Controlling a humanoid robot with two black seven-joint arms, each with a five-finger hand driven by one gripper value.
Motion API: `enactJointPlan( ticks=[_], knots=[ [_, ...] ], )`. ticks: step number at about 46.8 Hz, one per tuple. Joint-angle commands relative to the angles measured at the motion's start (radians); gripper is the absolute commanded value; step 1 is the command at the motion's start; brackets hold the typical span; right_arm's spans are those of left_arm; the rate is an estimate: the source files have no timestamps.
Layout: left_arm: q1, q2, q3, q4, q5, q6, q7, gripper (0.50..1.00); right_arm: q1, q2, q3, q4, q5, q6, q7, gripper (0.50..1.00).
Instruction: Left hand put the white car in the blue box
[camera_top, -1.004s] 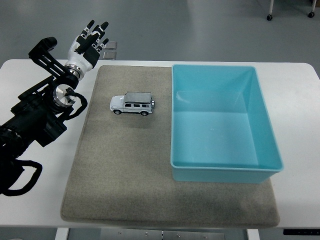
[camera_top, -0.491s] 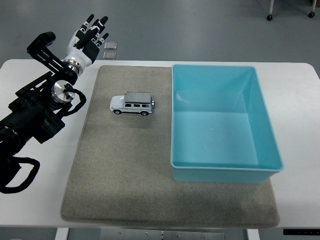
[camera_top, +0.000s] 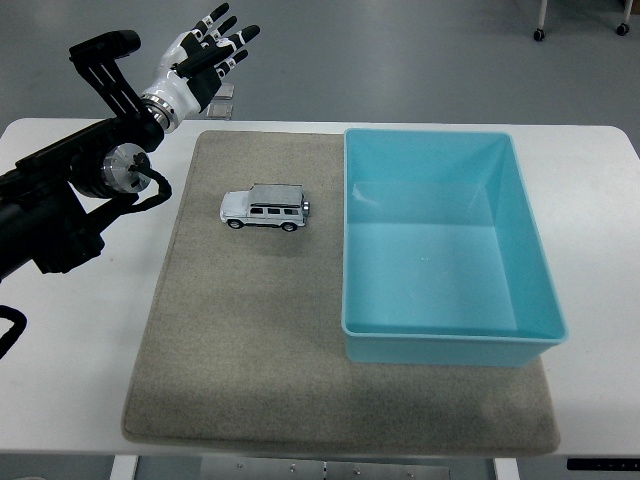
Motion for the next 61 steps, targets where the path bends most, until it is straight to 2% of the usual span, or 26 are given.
enactJointPlan(
  ticks=[1,8,14,20,27,33,40,56,61],
  knots=[
    [-0.011,0.026,0.025,-0.027,0.066,-0.012,0.000,0.996,0.000,0.000,-0.001,0.000,0.000,0.000,0.000,0.936],
    [-0.016,0.056,0.035,-0.066,0.269,-0.027,0.000,0.996,0.000,0.000,0.000,0.000,0.000,0.001,0.000,0.936],
    [-0.016,0.085,0.057,-0.099,0.490,-0.085,0.000,0.999,0.000,0.000,0.000,0.000,0.000,0.001,0.000,0.936],
    [-0.019,0.118,0.060,-0.127,0.645,-0.127,0.000,0.999,0.000,0.000,0.000,0.000,0.000,0.000,0.000,0.936],
    [-0.053,0.151,0.126,-0.127,0.706,-0.193,0.005,0.996,0.000,0.000,0.000,0.000,0.000,0.000,0.000,0.936],
    [-0.109,0.184,0.235,-0.127,0.711,-0.217,0.005,0.996,0.000,0.000,0.000,0.000,0.000,0.000,0.000,0.936],
    [-0.171,0.213,0.290,-0.127,0.795,-0.289,0.011,0.996,0.000,0.000,0.000,0.000,0.000,0.001,0.000,0.936],
    [-0.192,0.207,0.290,-0.152,1.086,-0.302,0.014,0.996,0.000,0.000,0.000,0.000,0.000,0.001,0.000,0.936],
    [-0.209,0.208,0.290,-0.184,1.194,-0.329,0.014,0.996,0.000,0.000,0.000,0.000,0.000,0.000,0.000,0.936]
  ],
)
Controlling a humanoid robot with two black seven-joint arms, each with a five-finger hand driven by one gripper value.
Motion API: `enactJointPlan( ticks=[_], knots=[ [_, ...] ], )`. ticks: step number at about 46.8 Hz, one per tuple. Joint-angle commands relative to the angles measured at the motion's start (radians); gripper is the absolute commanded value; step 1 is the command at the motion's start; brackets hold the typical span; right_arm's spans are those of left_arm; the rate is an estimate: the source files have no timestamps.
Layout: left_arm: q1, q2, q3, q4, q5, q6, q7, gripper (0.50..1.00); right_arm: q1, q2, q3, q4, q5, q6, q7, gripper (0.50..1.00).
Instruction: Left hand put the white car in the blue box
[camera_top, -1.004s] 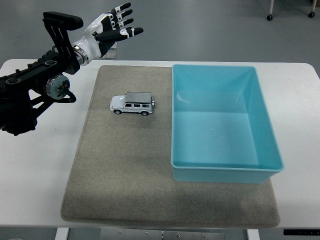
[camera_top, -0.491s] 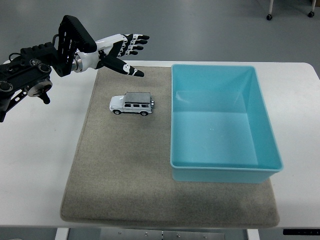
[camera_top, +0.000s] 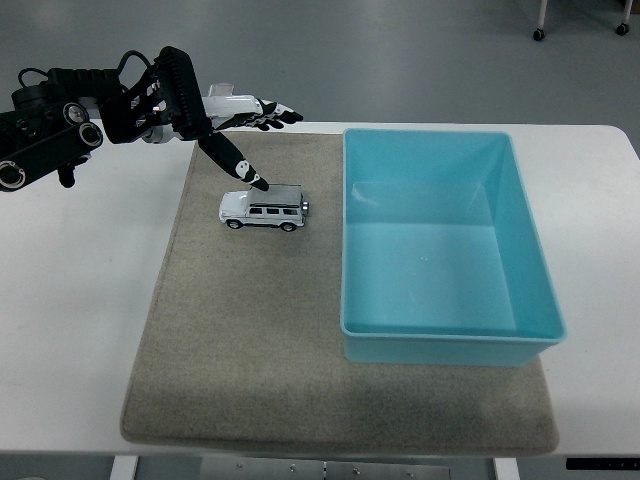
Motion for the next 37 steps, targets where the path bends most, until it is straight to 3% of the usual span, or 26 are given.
enactJointPlan(
  ticks=[1,10,18,37],
  knots=[
    [-0.009,0.001,0.000,-0.022,0.081,-0.025,0.000,0.996,0.000,0.000,-0.002,0.000,0.000,-0.001,0.000,0.936],
    [-0.014,-0.005,0.000,-0.033,0.224,-0.062,0.000,0.996,0.000,0.000,0.000,0.000,0.000,-0.001,0.000,0.936],
    [-0.011,-0.013,0.000,-0.033,0.287,-0.054,0.004,0.996,0.000,0.000,0.000,0.000,0.000,0.001,0.000,0.936],
    [0.012,-0.108,0.000,0.005,0.380,-0.034,0.104,0.996,0.000,0.000,-0.002,0.000,0.000,-0.001,0.000,0.936]
  ],
)
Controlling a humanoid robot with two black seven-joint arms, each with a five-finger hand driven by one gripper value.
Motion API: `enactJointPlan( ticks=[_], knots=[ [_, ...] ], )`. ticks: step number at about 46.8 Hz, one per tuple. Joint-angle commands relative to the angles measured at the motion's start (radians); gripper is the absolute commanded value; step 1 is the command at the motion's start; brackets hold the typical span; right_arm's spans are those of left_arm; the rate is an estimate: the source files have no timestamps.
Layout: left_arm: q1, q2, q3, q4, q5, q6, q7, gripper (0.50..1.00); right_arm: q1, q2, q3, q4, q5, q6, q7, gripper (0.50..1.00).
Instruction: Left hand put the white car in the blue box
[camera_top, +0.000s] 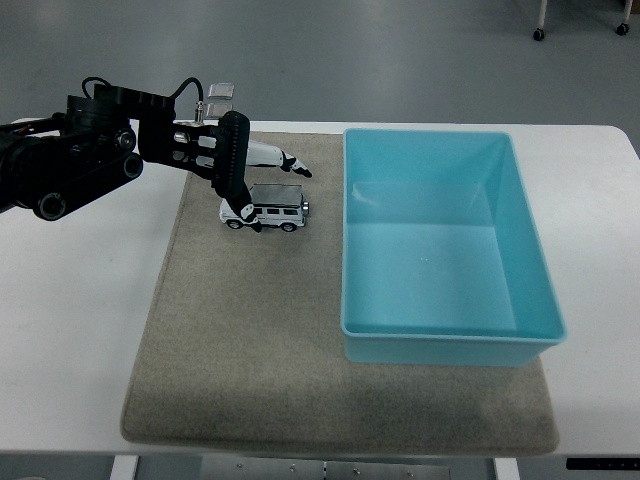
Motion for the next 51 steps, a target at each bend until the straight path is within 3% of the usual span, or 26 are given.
enactJointPlan(
  ticks=[1,14,23,28,30,42,48,51],
  knots=[
    [0.009,-0.028,0.000,0.019,0.029,0.013,0.025,0.996,0.000,0.000,0.000,0.000,0.000,0.000,0.000,0.936],
    [0.015,-0.056,-0.001,0.028,0.032,0.020,0.057,0.996,0.000,0.000,0.000,0.000,0.000,0.000,0.000,0.936],
    [0.015,-0.074,-0.004,0.028,0.032,0.035,0.134,0.981,0.000,0.000,0.000,0.000,0.000,0.000,0.000,0.936],
    [0.017,-0.076,-0.004,0.028,0.032,0.059,0.146,0.969,0.000,0.000,0.000,0.000,0.000,0.001,0.000,0.936],
    [0.017,-0.076,-0.004,0.028,0.034,0.062,0.149,0.932,0.000,0.000,0.000,0.000,0.000,0.001,0.000,0.936],
    [0.019,-0.087,-0.009,0.025,0.032,0.078,0.152,0.853,0.000,0.000,0.000,0.000,0.000,0.001,0.000,0.936],
    [0.020,-0.096,-0.006,0.025,0.034,0.078,0.152,0.767,0.000,0.000,0.000,0.000,0.000,0.001,0.000,0.936],
    [0.020,-0.096,-0.006,0.027,0.037,0.081,0.154,0.688,0.000,0.000,0.000,0.000,0.000,0.000,0.000,0.936]
  ],
)
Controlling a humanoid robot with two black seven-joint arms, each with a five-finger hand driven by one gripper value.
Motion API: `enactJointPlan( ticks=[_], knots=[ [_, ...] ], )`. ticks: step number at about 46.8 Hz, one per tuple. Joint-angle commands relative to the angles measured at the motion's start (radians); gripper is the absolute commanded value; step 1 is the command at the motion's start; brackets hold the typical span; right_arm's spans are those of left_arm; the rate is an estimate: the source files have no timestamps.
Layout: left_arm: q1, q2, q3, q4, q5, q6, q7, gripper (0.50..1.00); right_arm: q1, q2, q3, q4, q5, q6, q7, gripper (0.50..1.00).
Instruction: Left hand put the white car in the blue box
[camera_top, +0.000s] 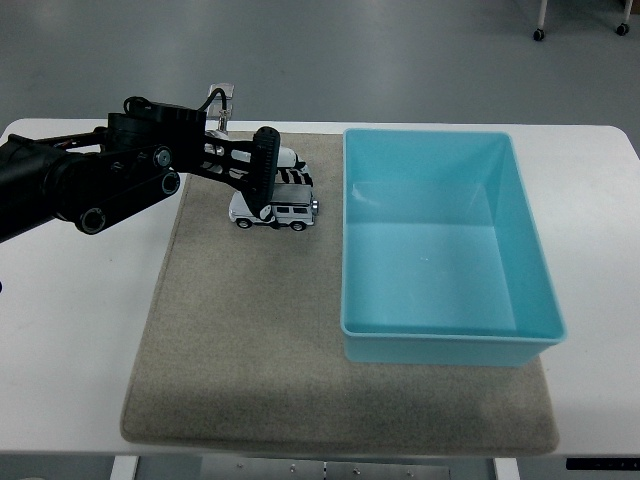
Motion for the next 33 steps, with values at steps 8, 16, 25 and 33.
enactJointPlan(
  ticks=[8,16,25,33],
  knots=[
    [-0.001,0.000,0.001,-0.001,0.009,0.006,0.003,0.500,0.000,0.000,0.000,0.000,0.000,0.000,0.000,0.936],
    [-0.001,0.000,-0.007,-0.003,0.009,0.009,0.001,0.500,0.000,0.000,0.000,0.000,0.000,0.000,0.000,0.936],
    [-0.010,0.001,-0.012,-0.006,0.003,0.009,0.001,0.500,0.000,0.000,0.000,0.000,0.000,0.001,0.000,0.936],
    [-0.019,0.004,-0.030,-0.006,0.000,0.011,0.000,0.500,0.000,0.000,0.000,0.000,0.000,0.000,0.000,0.936]
  ],
)
